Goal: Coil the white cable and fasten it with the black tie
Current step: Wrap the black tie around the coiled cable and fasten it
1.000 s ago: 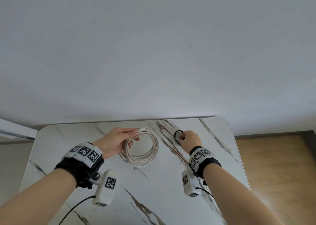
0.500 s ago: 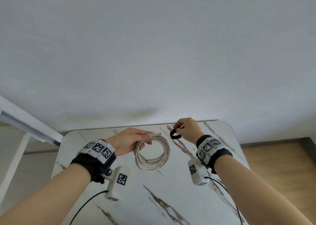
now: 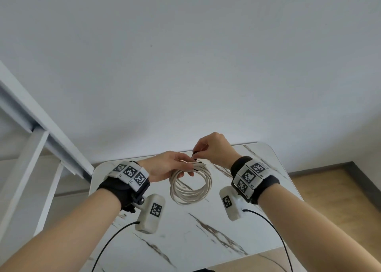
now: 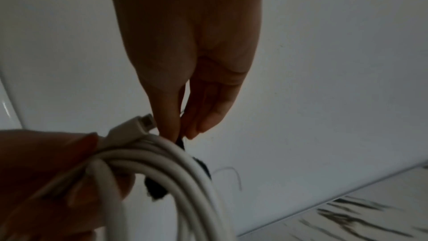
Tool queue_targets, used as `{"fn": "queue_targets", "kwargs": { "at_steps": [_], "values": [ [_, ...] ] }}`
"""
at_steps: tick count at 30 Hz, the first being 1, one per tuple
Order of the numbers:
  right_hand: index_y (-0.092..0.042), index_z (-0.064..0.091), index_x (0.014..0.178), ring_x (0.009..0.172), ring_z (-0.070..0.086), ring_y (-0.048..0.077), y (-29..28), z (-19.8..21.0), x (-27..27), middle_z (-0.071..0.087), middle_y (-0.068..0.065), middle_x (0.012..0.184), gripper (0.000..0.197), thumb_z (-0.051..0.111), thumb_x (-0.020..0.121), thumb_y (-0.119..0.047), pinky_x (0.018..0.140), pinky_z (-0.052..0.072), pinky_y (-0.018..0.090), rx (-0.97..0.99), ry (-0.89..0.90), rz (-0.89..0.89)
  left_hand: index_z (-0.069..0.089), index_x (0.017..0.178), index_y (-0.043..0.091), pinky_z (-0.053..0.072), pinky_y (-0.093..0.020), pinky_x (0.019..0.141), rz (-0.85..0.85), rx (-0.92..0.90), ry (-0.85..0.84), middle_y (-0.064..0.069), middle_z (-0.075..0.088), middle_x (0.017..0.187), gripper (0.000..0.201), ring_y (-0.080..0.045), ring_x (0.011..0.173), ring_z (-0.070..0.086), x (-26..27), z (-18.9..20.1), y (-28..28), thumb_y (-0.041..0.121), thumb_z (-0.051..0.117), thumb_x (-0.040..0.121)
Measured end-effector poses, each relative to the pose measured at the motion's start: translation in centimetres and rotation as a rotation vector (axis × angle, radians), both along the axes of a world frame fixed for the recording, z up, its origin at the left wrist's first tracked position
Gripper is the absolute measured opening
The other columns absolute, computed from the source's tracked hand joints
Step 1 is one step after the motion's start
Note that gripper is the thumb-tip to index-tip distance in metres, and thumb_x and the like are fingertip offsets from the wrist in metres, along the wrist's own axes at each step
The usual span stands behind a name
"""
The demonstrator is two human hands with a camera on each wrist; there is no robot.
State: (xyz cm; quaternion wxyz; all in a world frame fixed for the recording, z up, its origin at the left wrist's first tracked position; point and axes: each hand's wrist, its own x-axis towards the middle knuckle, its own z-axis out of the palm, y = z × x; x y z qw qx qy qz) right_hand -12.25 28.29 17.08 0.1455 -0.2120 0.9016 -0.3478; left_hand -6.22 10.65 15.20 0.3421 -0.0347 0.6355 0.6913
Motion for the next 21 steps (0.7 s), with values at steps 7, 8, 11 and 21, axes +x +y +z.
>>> {"fn": "queue_targets", "kwargs": {
  "at_steps": [7,8,11,21],
  "values": [
    [-0.009,0.076,0.080,0.058,0.059,-0.004,0.1,1.8,0.7,0.069,-0.007,0.066,0.007,0.072,0.077,-0.014,0.058,0.043,0.007,-0.093,-0.090,0.084,0.041,0.110,0.004,0.042,-0.022,0.057,0.148,-0.016,0.016,-0.014,0.070,0.080,0.030,-0.015,0.056,0.051,0.8,1.6,0.1,0.005,0.062,0.088],
    [-0.008,0.076,0.081,0.059,0.060,-0.003,0.1,2.1,0.6,0.070,-0.004,0.067,0.007,0.071,0.078,-0.013,0.060,0.046,0.010,-0.106,-0.095,0.096,0.040,0.117,0.004,0.042,-0.022,0.059,0.166,-0.021,0.018,-0.015,0.069,0.082,0.037,-0.015,0.058,0.051,0.8,1.8,0.1,0.006,0.062,0.088],
    [-0.007,0.075,0.083,0.070,0.065,0.008,0.0,3.0,0.3,0.073,0.006,0.078,0.009,0.070,0.080,-0.013,0.070,0.052,0.018,-0.129,-0.091,0.132,0.047,0.127,0.000,0.041,-0.020,0.060,0.162,-0.055,0.064,-0.007,0.070,0.081,0.042,-0.011,0.058,0.050,0.5,2.3,-0.2,0.009,0.062,0.088],
    [-0.004,0.073,0.082,0.079,0.069,0.021,-0.7,3.7,-0.6,0.074,0.013,0.083,0.006,0.070,0.078,-0.008,0.080,0.056,0.032,-0.191,-0.003,0.151,0.067,0.110,-0.003,0.039,-0.020,0.063,0.183,-0.152,0.164,-0.003,0.070,0.082,0.027,-0.010,0.062,0.046,-0.3,2.8,-0.4,0.014,0.062,0.089]
  ]
}}
